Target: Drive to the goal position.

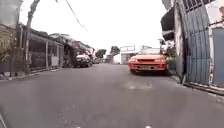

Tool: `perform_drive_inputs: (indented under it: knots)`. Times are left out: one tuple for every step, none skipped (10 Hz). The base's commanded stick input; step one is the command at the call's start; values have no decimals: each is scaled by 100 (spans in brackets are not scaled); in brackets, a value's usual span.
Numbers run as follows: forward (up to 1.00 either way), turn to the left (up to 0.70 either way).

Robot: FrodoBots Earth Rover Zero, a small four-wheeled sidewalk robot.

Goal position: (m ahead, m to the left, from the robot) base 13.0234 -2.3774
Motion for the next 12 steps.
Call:
perform_drive_inputs:
  knots:
    - [100, 0]
    - [100, 0]
    - [100, 0]
    - [100, 0]
    - [100, 0]
    - [100, 0]
    - [100, 0]
    - [100, 0]
    - [100, 0]
    - [100, 0]
    - [100, 0]
    - [100, 0]
